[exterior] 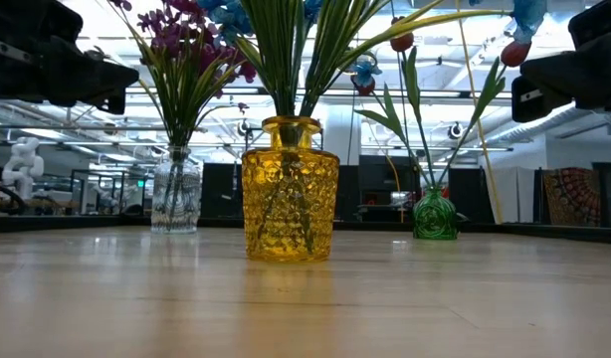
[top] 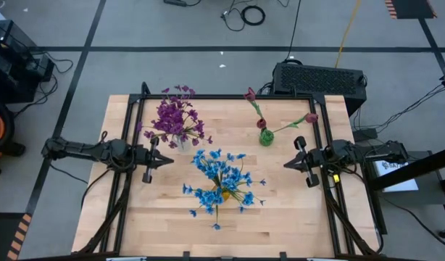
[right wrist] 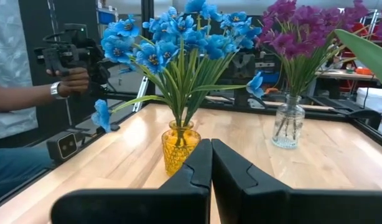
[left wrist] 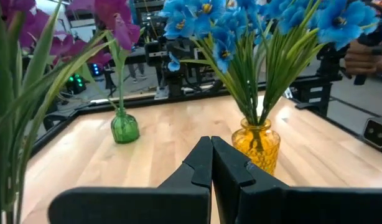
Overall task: Sort flowers into vase by color
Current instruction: Return to Home Position
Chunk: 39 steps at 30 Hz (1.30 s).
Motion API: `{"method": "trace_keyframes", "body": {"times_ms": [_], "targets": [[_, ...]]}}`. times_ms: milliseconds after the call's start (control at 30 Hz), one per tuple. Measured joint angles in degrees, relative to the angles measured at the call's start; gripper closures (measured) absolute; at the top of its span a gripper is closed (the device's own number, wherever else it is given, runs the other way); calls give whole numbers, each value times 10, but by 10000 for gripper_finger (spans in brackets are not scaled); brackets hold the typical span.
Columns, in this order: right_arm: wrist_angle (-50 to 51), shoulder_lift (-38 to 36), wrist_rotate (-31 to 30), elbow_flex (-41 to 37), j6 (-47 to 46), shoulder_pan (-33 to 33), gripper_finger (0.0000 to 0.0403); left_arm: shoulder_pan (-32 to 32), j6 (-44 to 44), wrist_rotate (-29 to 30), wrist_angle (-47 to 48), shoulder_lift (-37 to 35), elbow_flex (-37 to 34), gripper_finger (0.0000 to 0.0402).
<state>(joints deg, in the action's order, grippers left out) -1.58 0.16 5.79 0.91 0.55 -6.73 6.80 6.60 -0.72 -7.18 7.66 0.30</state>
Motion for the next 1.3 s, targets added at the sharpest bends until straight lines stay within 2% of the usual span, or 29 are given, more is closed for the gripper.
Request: {"method": "trace_keyframes", "body": {"times_ms": [300,400,633,1300], "targets": [[1,0,-10,0,2,0,403,-25,8,-30,4,-11,0,399],[4,0,-30,0,2,0,403,-29,12,-31,5,-27,0,399],[5,0,-32,0,4,0,403,-36,2,-29,44,-77,0,399],[2,0,-32,-1,4,0,403,-37,-18,-22,53,-76,0,399]]}}
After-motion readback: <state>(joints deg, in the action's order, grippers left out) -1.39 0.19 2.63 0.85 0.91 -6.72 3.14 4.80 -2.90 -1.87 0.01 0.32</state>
